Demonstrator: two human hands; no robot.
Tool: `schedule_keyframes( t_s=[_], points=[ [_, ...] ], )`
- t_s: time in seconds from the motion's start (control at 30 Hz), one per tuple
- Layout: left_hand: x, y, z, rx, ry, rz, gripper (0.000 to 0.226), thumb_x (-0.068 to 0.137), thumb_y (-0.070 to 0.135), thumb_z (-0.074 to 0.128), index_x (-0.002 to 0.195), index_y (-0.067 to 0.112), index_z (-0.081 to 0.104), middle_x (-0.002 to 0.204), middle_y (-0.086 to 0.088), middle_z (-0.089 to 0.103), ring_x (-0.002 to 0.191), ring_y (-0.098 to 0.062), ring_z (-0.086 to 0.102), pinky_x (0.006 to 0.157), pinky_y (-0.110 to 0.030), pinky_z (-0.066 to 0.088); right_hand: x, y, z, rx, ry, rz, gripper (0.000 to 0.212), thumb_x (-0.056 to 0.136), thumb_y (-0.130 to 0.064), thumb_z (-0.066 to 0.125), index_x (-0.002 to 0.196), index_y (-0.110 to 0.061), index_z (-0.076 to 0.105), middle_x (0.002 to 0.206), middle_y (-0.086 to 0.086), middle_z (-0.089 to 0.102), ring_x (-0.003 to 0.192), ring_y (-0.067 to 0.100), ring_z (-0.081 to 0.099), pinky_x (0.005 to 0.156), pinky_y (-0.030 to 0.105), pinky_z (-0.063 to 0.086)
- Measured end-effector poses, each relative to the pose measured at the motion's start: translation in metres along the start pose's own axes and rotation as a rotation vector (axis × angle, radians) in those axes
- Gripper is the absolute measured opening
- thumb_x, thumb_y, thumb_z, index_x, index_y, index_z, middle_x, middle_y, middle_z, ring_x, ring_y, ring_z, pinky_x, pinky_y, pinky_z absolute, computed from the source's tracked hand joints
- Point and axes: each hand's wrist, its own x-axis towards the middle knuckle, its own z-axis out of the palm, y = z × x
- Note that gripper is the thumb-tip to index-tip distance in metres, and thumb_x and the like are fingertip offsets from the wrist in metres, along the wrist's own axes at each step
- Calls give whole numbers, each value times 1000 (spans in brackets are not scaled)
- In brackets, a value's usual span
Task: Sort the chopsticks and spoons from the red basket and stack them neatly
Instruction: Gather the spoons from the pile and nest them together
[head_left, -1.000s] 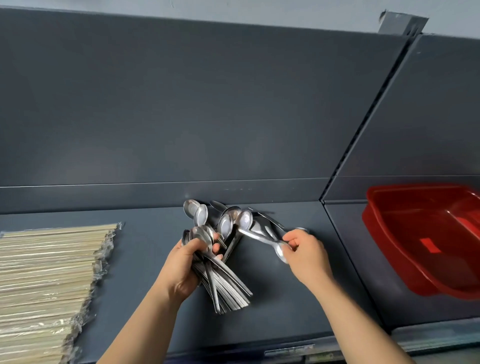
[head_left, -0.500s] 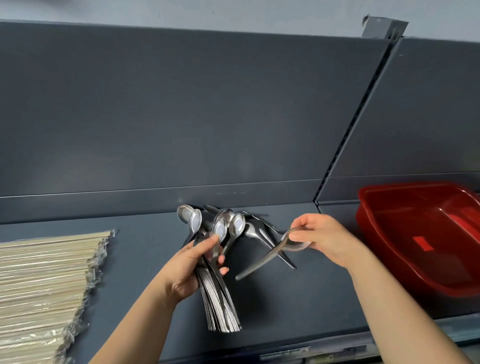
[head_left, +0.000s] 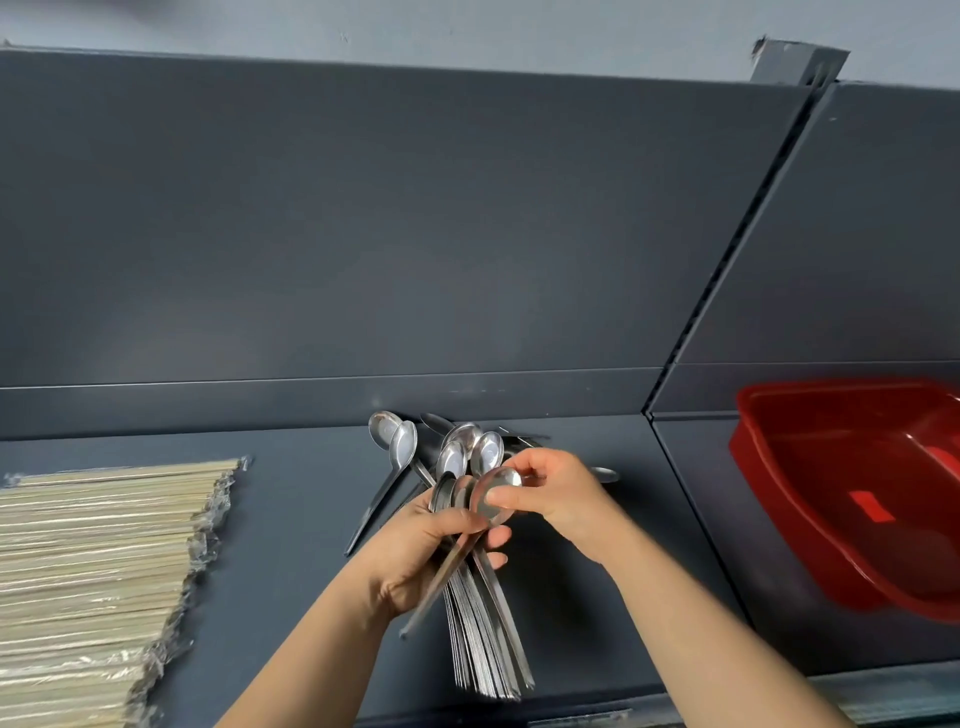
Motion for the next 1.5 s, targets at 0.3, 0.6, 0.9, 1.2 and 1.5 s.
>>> schedule_keyframes(
  t_s=[0.3, 0.6, 0.9, 1.2, 1.5],
  points=[
    [3, -4, -6, -10, 136, -40, 40, 82, -3, 65, 120, -9, 57, 99, -27, 65, 75, -30, 68, 62, -37, 56, -2, 9, 6, -53, 29, -8, 12, 90, -15, 65, 97, -18, 75, 81, -5, 70, 69, 3, 62, 66, 18, 50],
    [7, -6, -20, -128, 304, 14, 44, 75, -17, 47, 116, -5, 55, 100, -25, 67, 71, -30, 69, 58, -39, 58, 4, 42, -13, -915, 309, 75, 18, 87, -20, 60, 104, -16, 62, 102, 0, 67, 98, 25, 60, 74, 33, 48],
    [15, -4, -18, -204, 364, 59, 26, 73, 8, 71, 97, 9, 60, 78, -9, 67, 75, -27, 72, 65, -40, 60, -15, 18, -13, -384, 195, -40, 12, 87, -8, 60, 88, -15, 69, 83, 5, 59, 66, 18, 56, 60, 24, 42],
    [19, -3, -6, -155, 292, 141, 34, 74, 13, 66, 102, -5, 60, 94, -22, 67, 79, -30, 72, 66, -38, 59, -27, 9, 4, -352, -85, -10, 39, 96, -6, 41, 123, -20, 65, 90, -6, 48, 66, 0, 48, 65, 15, 39],
    [9, -3, -19, -133, 316, 223, 30, 72, 15, 68, 101, 14, 59, 88, -11, 71, 81, -30, 71, 70, -41, 60, -26, 14, 22, -211, -119, -25, 19, 91, -21, 65, 108, -18, 73, 102, -12, 72, 92, 3, 66, 89, 18, 49]
  ],
)
